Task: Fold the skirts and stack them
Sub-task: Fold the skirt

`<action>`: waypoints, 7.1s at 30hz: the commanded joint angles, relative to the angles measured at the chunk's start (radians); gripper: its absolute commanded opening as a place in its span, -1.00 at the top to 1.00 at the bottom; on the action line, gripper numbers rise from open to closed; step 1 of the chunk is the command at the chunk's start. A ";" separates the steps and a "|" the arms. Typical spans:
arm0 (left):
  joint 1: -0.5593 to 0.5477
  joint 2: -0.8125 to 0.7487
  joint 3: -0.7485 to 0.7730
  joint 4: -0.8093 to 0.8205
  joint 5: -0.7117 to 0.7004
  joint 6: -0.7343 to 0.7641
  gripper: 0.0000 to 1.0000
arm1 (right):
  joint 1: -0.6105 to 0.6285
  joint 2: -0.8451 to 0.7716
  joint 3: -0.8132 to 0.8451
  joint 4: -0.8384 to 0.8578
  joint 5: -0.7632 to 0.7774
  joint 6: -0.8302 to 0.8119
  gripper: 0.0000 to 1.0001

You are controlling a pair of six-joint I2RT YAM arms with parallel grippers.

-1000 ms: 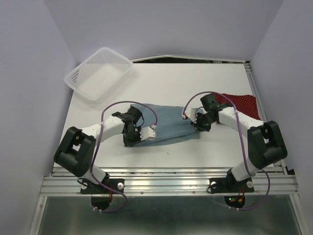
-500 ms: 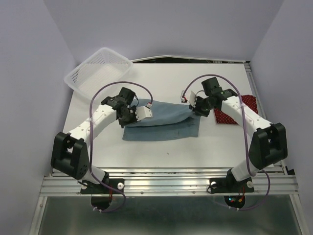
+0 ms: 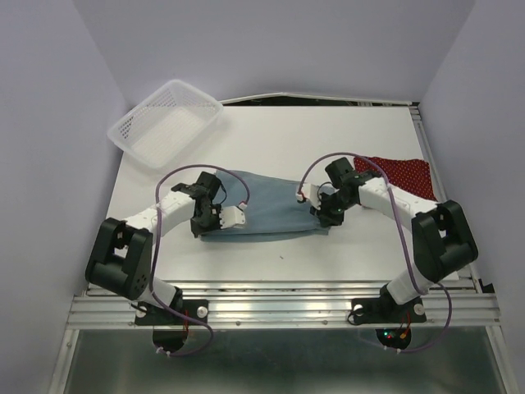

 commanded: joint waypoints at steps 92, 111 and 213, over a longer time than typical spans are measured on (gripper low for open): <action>0.063 0.109 0.623 0.299 0.400 -0.649 -0.04 | 0.015 0.398 0.009 0.875 -0.624 1.348 0.05; -0.014 0.126 0.301 0.327 0.104 -0.703 0.06 | -0.037 0.350 0.230 0.358 -0.330 0.863 0.03; -0.922 0.165 -0.206 1.067 -0.715 -0.578 -0.36 | -0.111 0.261 -0.169 0.603 -0.727 1.733 0.99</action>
